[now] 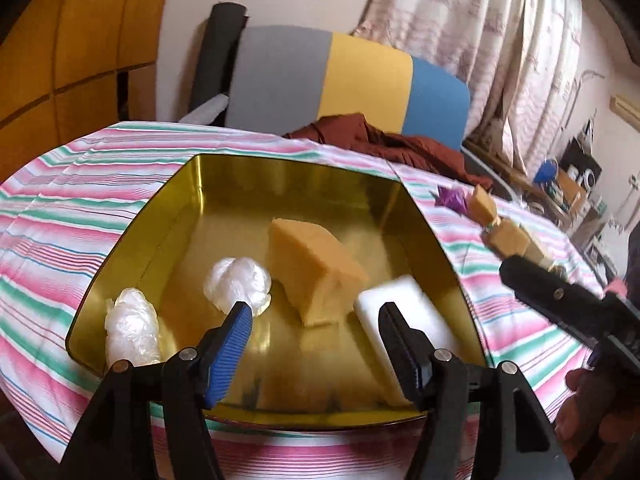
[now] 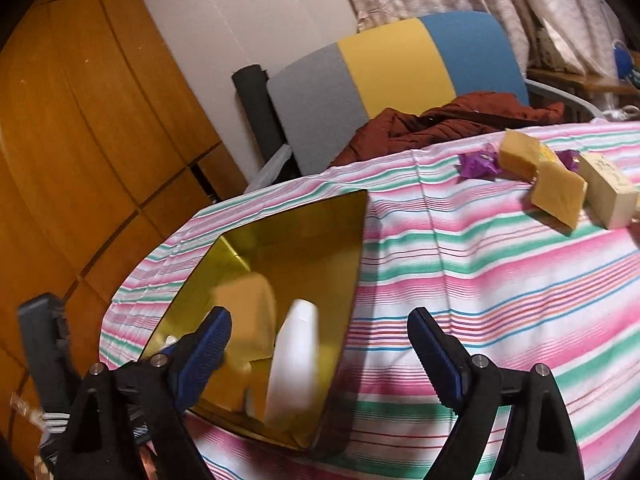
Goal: Organize objects
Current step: 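Lower the foam block and sponge into the gold tray and open both grippers, then grasp the yellow knit sock with the right gripper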
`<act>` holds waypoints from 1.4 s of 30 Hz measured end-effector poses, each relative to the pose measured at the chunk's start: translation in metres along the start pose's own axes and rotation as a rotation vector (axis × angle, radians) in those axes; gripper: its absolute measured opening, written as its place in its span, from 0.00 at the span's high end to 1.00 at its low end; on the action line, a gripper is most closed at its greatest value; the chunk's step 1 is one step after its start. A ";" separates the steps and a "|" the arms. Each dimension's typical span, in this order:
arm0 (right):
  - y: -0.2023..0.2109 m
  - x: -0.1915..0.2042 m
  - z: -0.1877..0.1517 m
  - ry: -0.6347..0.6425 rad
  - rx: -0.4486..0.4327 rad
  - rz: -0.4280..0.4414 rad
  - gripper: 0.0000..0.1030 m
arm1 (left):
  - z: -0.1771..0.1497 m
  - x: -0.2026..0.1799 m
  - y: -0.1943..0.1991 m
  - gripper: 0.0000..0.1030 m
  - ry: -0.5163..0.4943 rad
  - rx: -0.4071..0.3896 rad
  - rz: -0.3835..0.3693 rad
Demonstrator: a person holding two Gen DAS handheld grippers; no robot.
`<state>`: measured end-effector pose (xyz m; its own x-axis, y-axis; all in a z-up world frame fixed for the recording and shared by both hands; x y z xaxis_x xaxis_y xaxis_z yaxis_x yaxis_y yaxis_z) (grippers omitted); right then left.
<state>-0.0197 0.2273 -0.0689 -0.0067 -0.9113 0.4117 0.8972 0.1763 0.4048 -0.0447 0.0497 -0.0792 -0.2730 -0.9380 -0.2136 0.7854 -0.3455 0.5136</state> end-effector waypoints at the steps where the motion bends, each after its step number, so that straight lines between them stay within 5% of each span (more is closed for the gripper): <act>1: 0.001 -0.002 0.000 -0.004 -0.001 -0.005 0.12 | 0.000 0.000 0.001 0.35 0.006 -0.005 -0.002; 22: 0.014 -0.049 0.004 -0.038 -0.013 -0.104 0.12 | -0.009 -0.068 0.015 0.35 -0.059 -0.016 -0.156; 42: 0.043 -0.159 0.025 -0.063 -0.029 -0.318 0.09 | -0.031 -0.159 0.019 0.35 -0.212 0.054 -0.343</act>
<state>0.0092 0.3891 -0.0963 -0.3153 -0.8941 0.3180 0.8579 -0.1253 0.4983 0.0314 0.1932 -0.0612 -0.6267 -0.7513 -0.2069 0.6004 -0.6348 0.4864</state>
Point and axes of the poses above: each gripper's, at about its wrist camera, not at the fingertips, and y roughly against the way its jaws point, x to its left, z to its top, the point moved 6 cm from there along -y, roughly the way its jaws point, and after that the axes turned 10 degrees about -x, right-handed, at the moved point
